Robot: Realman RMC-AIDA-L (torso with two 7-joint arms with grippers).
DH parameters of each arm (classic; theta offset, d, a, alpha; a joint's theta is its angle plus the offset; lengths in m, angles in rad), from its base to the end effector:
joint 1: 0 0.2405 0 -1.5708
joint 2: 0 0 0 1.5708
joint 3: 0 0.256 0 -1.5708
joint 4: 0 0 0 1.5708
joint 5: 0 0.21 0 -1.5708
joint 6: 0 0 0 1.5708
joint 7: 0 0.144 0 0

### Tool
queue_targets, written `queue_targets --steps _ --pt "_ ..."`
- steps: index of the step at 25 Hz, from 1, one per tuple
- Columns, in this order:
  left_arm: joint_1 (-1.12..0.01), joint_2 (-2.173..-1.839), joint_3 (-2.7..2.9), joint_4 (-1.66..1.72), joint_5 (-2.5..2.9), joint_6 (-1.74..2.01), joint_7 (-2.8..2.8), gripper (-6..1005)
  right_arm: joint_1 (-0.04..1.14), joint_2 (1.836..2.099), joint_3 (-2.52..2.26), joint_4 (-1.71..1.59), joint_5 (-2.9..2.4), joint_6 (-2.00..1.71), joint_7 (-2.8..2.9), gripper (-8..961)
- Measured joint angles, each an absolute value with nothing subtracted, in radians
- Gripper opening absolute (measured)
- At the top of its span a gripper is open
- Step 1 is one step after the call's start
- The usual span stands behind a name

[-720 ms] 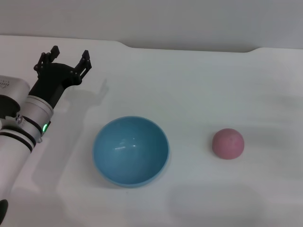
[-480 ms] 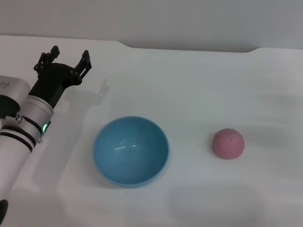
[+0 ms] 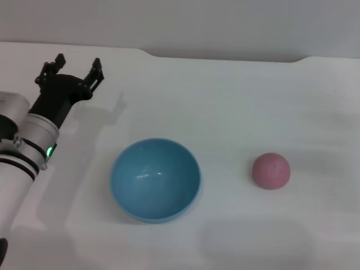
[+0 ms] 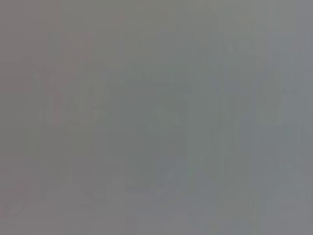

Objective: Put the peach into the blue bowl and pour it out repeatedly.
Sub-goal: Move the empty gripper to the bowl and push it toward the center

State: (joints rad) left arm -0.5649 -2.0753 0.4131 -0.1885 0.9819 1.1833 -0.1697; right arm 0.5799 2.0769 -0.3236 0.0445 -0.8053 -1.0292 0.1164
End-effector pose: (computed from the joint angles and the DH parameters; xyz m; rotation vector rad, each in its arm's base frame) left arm -0.3228 0.3358 -0.0359 -1.6458 -0.6481 -0.6833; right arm 0.3554 0.3613 0.0125 -1.3968 0.6886 0.5433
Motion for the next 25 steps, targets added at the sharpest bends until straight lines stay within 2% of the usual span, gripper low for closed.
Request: queue_targets --steps 15,21,25 --pt "-0.602 -2.063 0.387 -0.116 0.982 1.101 -0.411 811 0.58 2.077 -0.324 0.044 -0.805 -1.029 0.124 742" --pt "-0.623 -2.057 0.687 0.173 0.982 0.917 -0.879 812 0.58 2.077 -0.324 0.045 -0.805 -1.029 0.124 743" --pt "-0.56 -2.046 0.99 0.438 1.003 0.772 -1.21 812 0.579 2.077 -0.324 0.046 -0.805 -1.028 0.124 744"
